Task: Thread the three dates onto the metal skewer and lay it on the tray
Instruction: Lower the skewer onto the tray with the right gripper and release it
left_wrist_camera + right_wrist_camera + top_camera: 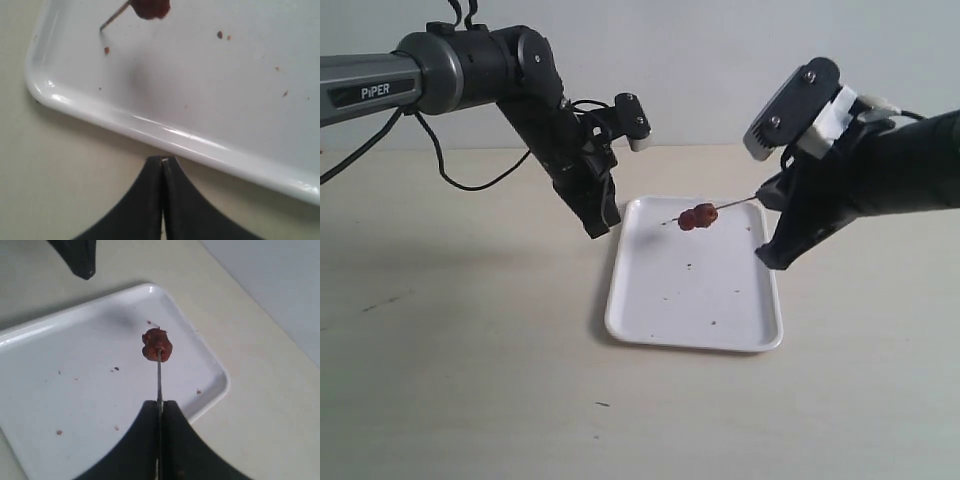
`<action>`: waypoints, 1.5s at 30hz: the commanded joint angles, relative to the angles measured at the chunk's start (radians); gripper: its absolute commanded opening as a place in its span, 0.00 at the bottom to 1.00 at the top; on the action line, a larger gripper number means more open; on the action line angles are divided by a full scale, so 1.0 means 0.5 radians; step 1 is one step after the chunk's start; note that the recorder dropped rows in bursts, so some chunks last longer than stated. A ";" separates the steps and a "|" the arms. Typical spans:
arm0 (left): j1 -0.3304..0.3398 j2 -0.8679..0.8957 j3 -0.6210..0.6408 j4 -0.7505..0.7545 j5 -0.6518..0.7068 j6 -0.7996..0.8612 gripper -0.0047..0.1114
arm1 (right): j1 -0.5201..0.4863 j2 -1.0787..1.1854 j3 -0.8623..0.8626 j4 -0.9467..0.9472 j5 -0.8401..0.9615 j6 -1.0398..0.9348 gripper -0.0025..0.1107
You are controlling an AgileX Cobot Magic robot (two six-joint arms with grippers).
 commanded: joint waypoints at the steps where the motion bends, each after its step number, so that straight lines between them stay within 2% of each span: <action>1: 0.010 -0.023 0.008 -0.066 0.043 -0.046 0.04 | 0.142 -0.015 0.167 0.010 -0.285 -0.012 0.02; 9: 0.010 -0.023 0.008 -0.137 0.075 -0.113 0.04 | 0.398 -0.015 0.395 0.245 -0.762 -0.007 0.02; 13: 0.014 -0.023 0.008 -0.137 0.049 -0.221 0.04 | 0.494 -0.015 0.494 0.599 -1.106 -0.007 0.02; 15: 0.018 -0.023 0.008 -0.141 0.040 -0.276 0.04 | 0.518 -0.015 0.528 0.782 -1.158 -0.007 0.02; 18: 0.021 -0.023 0.008 -0.147 0.019 -0.325 0.04 | 0.528 -0.011 0.557 0.932 -1.077 0.049 0.02; 29: 0.021 -0.040 0.008 -0.405 0.064 -0.362 0.04 | 0.528 0.020 0.566 0.928 -0.574 0.365 0.02; 34: 0.021 -0.107 0.008 -0.470 0.106 -0.430 0.04 | 0.528 0.119 0.566 0.928 -0.587 0.492 0.03; 38: 0.026 -0.173 0.008 -0.470 0.124 -0.499 0.04 | 0.528 0.192 0.566 0.928 -0.640 0.545 0.10; 45: 0.035 -0.293 0.008 -0.507 0.168 -0.517 0.04 | 0.528 0.267 0.504 0.916 -0.718 0.584 0.29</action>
